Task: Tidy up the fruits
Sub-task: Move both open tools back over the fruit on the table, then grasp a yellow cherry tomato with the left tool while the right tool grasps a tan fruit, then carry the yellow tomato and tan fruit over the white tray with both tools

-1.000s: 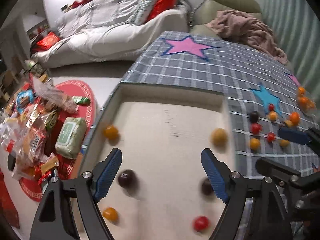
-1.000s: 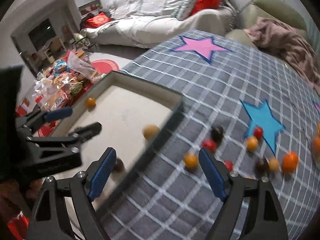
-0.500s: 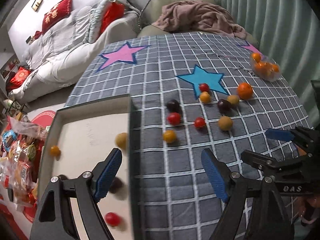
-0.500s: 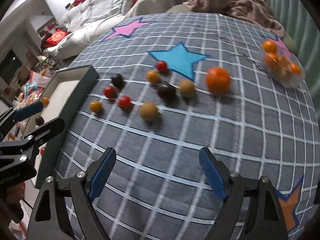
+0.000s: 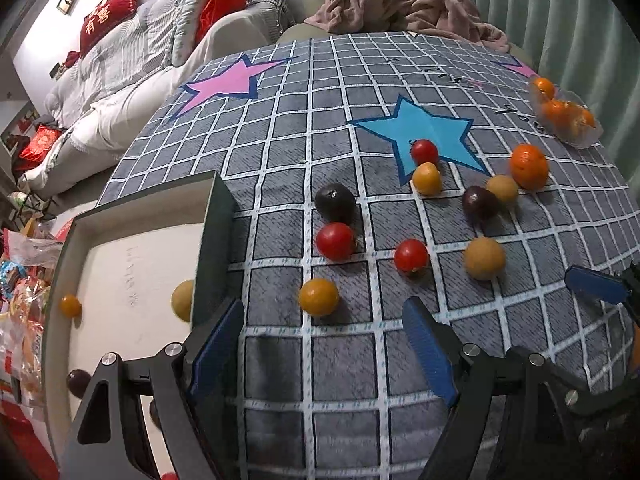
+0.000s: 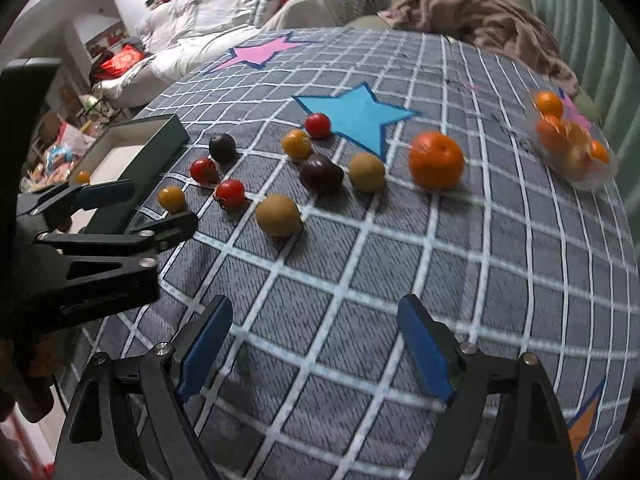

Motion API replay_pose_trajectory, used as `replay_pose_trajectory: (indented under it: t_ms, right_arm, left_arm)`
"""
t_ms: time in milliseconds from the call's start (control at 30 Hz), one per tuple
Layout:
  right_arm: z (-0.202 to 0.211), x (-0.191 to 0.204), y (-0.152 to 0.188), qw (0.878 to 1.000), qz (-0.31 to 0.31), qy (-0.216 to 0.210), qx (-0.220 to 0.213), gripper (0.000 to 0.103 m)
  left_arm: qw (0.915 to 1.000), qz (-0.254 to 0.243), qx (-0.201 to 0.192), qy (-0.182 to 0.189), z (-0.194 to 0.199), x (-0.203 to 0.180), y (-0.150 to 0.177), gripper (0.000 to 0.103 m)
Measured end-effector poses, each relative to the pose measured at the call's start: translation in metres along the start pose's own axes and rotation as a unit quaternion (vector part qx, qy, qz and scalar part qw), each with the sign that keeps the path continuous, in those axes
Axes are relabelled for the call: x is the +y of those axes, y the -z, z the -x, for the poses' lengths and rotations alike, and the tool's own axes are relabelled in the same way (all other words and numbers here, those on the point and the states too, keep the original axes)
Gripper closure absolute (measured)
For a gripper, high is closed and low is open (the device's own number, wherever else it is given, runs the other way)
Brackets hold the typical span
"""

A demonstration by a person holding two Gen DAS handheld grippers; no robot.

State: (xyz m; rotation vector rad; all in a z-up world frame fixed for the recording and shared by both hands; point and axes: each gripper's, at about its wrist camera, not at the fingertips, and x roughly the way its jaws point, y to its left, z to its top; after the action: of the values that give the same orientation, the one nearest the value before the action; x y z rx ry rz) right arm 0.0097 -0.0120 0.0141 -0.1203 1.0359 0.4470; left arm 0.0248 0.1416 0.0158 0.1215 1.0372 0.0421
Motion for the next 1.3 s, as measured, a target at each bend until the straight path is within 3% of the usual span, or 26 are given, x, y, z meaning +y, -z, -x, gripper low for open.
replay_pose_trajectory:
  t_ms: [267, 333, 433, 533, 600, 667, 767, 900, 1300]
  right_arm:
    - [-0.017, 0.015, -0.019, 0.999, 0.05, 0.012, -0.015, 0.016]
    - [-0.021, 0.019, -0.023, 0.998, 0.06, 0.015, -0.018, 0.016]
    - [-0.025, 0.025, -0.026, 0.997, 0.073, 0.019, -0.023, 0.017]
    - [-0.025, 0.029, -0.029, 0.996, 0.078, 0.018, -0.032, 0.035]
    - [-0.024, 0.03, -0.03, 0.996, 0.078, 0.015, -0.035, 0.061]
    - [-0.021, 0.028, -0.029, 0.997, 0.07, 0.009, -0.035, 0.072]
    - [-0.017, 0.022, -0.024, 0.998, 0.056, 0.0, -0.034, 0.072]
    - [-0.007, 0.013, -0.011, 0.999, 0.034, -0.011, -0.032, 0.072]
    - [0.025, -0.007, 0.019, 0.998, -0.029, -0.041, -0.026, 0.072]
  left_arm:
    - [1.0, 0.006, -0.001, 0.004, -0.013, 0.005, -0.006, 0.021]
    - [0.9999, 0.012, -0.004, 0.01, -0.014, 0.01, -0.007, 0.03]
    - [0.9995, 0.023, -0.001, 0.021, -0.016, 0.016, -0.009, 0.037]
    - [0.9995, 0.023, -0.001, 0.023, -0.015, 0.015, -0.009, 0.042]
    - [0.9994, 0.016, -0.002, 0.029, -0.015, 0.014, -0.01, 0.05]
    - [0.9993, 0.011, -0.002, 0.035, -0.014, 0.011, -0.011, 0.064]
    - [0.9991, 0.007, -0.003, 0.041, -0.011, 0.004, -0.009, 0.079]
    - [0.9992, 0.01, -0.006, 0.039, -0.008, -0.001, -0.003, 0.08]
    - [0.996, 0.04, 0.008, 0.079, 0.018, 0.003, 0.04, 0.08]
